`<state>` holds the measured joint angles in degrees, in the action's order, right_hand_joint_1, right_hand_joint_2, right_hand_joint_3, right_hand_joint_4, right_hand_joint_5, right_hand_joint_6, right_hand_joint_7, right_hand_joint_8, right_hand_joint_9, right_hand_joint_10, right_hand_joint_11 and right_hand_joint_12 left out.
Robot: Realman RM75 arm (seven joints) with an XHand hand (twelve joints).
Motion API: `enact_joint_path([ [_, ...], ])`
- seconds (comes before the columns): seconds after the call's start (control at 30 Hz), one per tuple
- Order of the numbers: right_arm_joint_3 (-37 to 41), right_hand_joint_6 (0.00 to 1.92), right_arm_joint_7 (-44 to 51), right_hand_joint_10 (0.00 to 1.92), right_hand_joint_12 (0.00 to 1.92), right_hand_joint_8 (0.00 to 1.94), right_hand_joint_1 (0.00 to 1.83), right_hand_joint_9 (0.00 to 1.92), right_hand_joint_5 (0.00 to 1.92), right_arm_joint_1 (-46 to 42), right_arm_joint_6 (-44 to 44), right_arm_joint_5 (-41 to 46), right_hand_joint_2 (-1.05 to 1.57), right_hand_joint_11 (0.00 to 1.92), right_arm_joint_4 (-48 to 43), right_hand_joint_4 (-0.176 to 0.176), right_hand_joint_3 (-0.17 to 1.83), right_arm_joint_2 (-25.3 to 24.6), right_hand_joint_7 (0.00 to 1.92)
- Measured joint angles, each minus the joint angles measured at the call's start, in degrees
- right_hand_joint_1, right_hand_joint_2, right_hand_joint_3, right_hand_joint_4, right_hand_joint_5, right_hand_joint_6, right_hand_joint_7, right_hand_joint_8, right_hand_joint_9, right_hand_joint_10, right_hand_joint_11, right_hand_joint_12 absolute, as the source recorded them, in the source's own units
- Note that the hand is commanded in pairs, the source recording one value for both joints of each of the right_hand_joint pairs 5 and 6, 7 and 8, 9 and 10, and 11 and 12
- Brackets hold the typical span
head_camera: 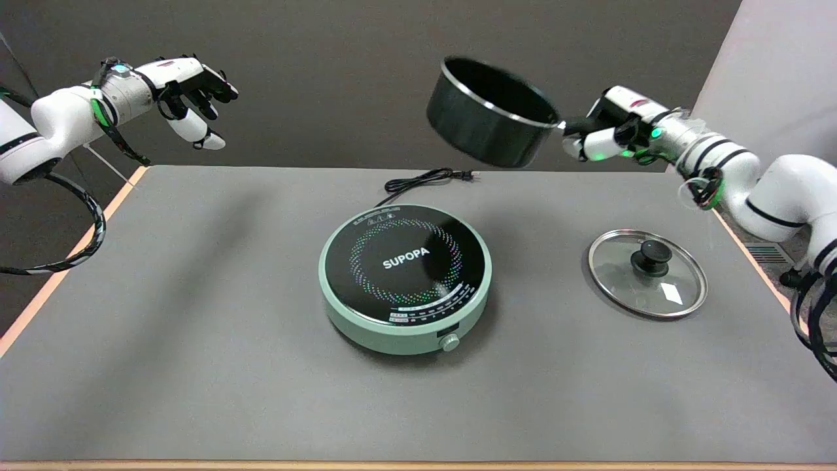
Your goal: Place the pot onto the table.
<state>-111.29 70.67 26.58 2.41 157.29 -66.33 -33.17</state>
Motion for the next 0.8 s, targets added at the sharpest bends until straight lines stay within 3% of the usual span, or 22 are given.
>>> enact_joint_path([
  [0.43,11.74,1.70,5.28,1.70,1.70,1.70,1.03,1.70,1.70,-5.46,0.91,-0.66,1.14,1.70,-0.29,-0.095,0.63,0.32,1.70],
  [0.8,11.98,1.70,7.69,1.70,1.70,1.70,1.02,1.70,1.70,-3.86,0.61,-2.22,1.13,1.70,5.23,-0.095,0.65,0.46,1.70],
])
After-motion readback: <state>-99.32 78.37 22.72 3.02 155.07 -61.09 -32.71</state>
